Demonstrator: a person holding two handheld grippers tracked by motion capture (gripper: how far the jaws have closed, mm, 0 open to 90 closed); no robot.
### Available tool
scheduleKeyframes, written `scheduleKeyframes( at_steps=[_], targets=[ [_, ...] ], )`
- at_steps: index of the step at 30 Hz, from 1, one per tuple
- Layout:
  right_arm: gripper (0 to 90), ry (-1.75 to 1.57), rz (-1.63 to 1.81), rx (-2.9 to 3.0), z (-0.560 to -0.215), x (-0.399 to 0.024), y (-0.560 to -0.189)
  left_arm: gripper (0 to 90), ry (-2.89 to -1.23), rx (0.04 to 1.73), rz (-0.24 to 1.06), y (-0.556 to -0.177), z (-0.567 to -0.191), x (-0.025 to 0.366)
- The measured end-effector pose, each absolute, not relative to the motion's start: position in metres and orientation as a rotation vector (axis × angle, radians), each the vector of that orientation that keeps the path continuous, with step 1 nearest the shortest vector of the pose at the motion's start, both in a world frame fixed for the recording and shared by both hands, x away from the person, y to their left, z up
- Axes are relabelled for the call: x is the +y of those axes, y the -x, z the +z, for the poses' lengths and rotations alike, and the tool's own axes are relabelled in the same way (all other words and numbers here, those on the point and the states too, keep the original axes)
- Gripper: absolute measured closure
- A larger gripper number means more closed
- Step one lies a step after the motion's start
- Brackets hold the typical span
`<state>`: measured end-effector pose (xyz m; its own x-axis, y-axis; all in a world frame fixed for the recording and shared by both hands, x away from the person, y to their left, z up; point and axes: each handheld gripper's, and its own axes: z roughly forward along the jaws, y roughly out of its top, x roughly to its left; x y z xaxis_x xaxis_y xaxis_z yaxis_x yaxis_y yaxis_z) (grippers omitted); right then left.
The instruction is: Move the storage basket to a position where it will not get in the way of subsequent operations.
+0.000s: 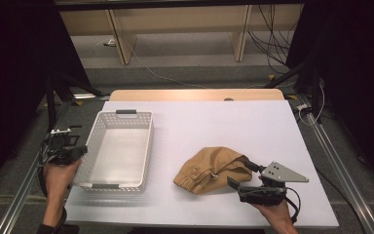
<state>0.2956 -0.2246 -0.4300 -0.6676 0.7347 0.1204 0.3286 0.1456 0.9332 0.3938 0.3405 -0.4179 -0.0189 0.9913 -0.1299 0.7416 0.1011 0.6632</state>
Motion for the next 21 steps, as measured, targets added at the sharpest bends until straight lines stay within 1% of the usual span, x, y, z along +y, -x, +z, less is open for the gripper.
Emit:
scheduleKeyframes(
  at_steps=[9,12,14,19,21],
  targets=[
    [18.2,-1.022,1.535,2.064,-0.43,-0.225,-0.296,83.4,-1.716,1.806,0.566,-0.394,-0.417,0.339],
    [18.2,-1.02,1.532,2.063,-0.43,-0.225,-0.296,81.4,-1.739,1.789,0.575,-0.393,-0.417,0.338],
    [18.2,-1.02,1.532,2.063,-0.43,-0.225,-0.295,76.0,-1.732,1.788,0.583,-0.393,-0.415,0.338],
    [18.2,-1.022,1.533,2.062,-0.43,-0.225,-0.295,52.7,-1.733,1.766,0.603,-0.392,-0.408,0.334],
    [18.2,-1.022,1.534,2.062,-0.43,-0.225,-0.295,46.3,-1.748,1.756,0.609,-0.392,-0.405,0.33]
  ],
)
